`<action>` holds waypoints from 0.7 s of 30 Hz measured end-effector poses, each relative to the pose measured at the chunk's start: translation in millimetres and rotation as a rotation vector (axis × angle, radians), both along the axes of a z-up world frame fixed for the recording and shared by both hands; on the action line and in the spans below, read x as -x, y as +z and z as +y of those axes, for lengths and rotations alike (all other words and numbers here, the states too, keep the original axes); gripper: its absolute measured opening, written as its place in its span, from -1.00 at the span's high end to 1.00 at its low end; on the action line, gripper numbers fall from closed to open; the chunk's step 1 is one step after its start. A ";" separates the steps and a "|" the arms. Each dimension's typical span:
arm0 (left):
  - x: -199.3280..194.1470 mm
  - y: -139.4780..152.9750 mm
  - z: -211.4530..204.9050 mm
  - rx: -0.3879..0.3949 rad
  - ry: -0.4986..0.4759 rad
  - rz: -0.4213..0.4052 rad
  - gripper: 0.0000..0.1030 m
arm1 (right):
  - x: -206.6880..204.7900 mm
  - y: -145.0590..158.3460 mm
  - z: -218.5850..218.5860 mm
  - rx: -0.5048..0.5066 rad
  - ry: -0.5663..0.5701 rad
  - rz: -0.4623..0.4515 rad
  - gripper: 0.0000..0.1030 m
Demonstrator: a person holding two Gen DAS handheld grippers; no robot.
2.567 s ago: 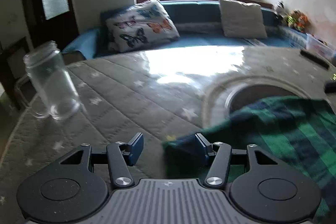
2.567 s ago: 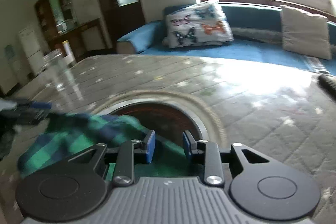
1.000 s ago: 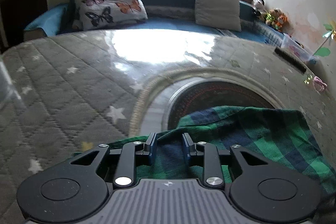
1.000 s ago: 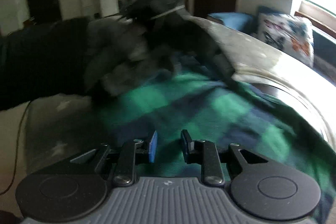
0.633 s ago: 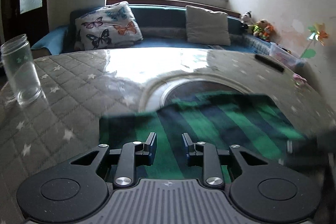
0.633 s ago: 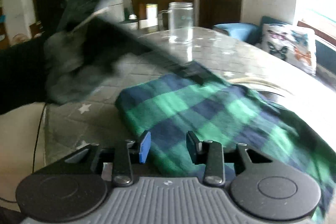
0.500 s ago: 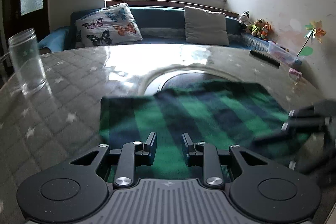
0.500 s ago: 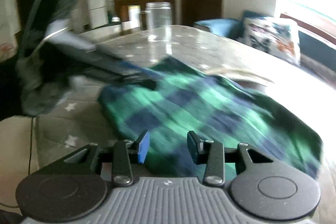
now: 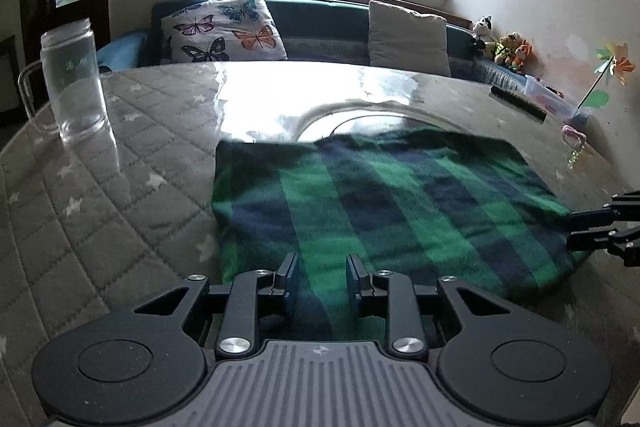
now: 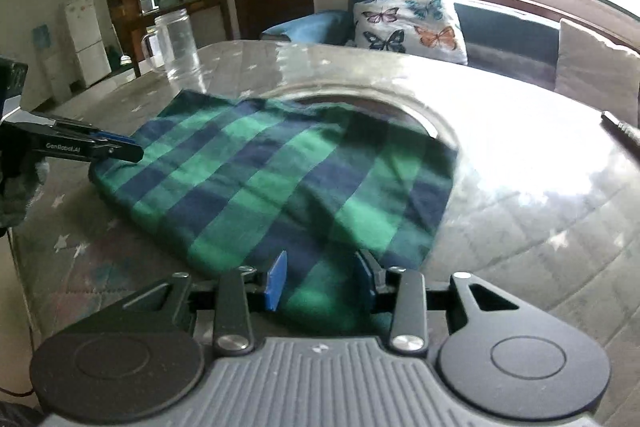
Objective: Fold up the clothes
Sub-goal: 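Press and smooth the folded shirt flat with both grippers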
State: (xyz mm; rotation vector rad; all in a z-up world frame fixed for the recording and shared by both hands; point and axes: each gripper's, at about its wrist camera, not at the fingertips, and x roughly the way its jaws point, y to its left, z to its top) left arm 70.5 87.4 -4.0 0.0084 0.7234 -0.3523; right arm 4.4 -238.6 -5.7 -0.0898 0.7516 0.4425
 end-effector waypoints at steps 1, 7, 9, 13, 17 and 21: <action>-4.5 1.9 -1.1 -0.003 0.000 -0.003 0.44 | -4.9 2.7 0.4 0.000 0.000 -0.010 0.25; -47.3 -1.9 -2.4 0.002 0.028 0.042 0.45 | -63.4 -1.0 4.8 -0.025 -0.047 0.001 0.25; -60.1 -3.0 0.5 0.006 0.037 0.051 0.45 | -82.2 -6.0 2.7 -0.024 -0.066 0.018 0.25; -85.3 -6.6 7.4 -0.010 0.069 0.063 0.48 | -111.6 -16.1 -4.1 -0.025 -0.126 0.054 0.27; -104.7 -12.9 16.9 -0.005 0.107 0.071 0.56 | -124.1 -22.8 -10.2 -0.023 -0.159 0.058 0.30; -115.2 -13.6 23.9 0.020 0.138 0.065 0.59 | -130.7 -26.9 -12.7 -0.020 -0.179 0.053 0.34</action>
